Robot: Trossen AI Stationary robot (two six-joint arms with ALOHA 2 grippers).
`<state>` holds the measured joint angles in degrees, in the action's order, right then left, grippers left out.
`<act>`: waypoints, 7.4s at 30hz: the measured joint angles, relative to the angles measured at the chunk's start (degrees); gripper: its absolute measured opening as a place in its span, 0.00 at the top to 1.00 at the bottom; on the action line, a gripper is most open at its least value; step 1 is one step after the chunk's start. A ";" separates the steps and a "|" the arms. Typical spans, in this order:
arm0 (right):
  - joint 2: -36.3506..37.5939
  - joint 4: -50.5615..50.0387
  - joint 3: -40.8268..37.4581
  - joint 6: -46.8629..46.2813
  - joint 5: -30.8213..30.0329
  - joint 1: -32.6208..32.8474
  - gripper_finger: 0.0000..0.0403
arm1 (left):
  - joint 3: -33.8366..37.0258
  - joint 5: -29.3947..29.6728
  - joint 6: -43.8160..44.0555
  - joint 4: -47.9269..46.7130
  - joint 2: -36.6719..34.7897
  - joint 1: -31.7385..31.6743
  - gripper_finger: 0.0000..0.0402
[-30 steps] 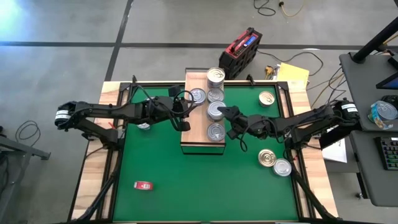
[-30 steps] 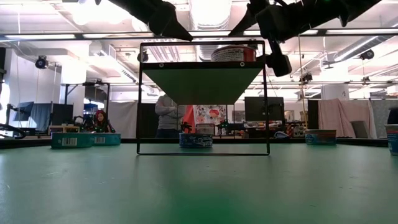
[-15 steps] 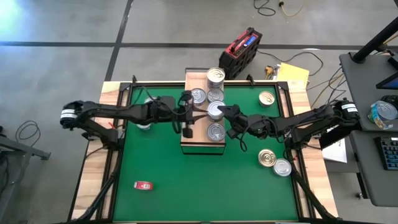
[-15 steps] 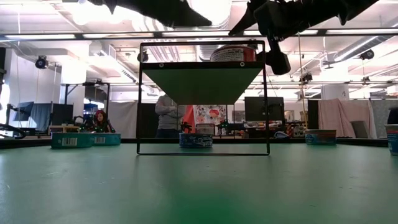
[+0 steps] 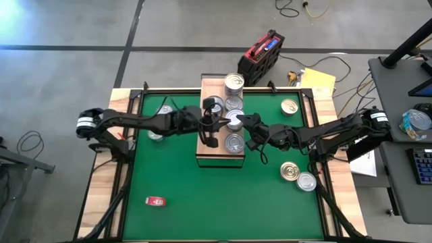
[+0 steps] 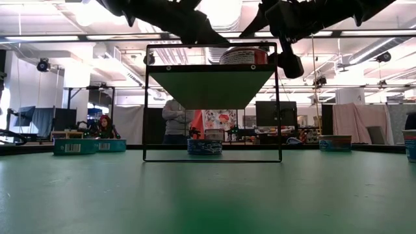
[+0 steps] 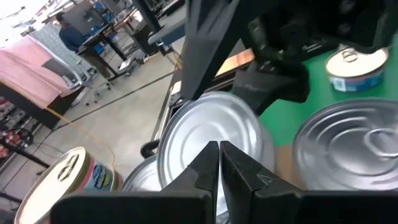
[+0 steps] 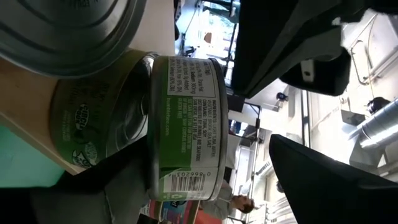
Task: Stack canned seafood by type on shelf
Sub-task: Stack the top green tuna can on top of the green tuna can on the shelf, then stack the blue tuna can on top of the blue tuna can on the shelf
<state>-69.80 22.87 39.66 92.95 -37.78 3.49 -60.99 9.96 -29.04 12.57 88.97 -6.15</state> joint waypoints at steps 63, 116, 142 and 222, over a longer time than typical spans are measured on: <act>-0.04 -0.04 1.90 0.34 -1.29 2.80 0.15 | -0.02 -0.24 -0.85 -3.75 -0.86 -1.72 1.00; -0.07 -4.57 1.73 -23.50 -1.20 2.89 0.12 | -0.07 -8.41 1.51 4.45 2.61 -3.29 1.00; -0.07 -4.63 1.70 -23.96 -1.27 2.86 0.15 | -0.07 -2.72 4.04 0.97 2.49 -3.34 1.00; 1.66 -10.67 1.96 -50.23 -47.54 10.49 0.33 | -4.87 4.52 5.69 -27.30 -4.55 1.83 1.00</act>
<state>-68.14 12.21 41.62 42.72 -85.32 13.98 -65.87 14.48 -23.34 -14.73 84.42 -4.32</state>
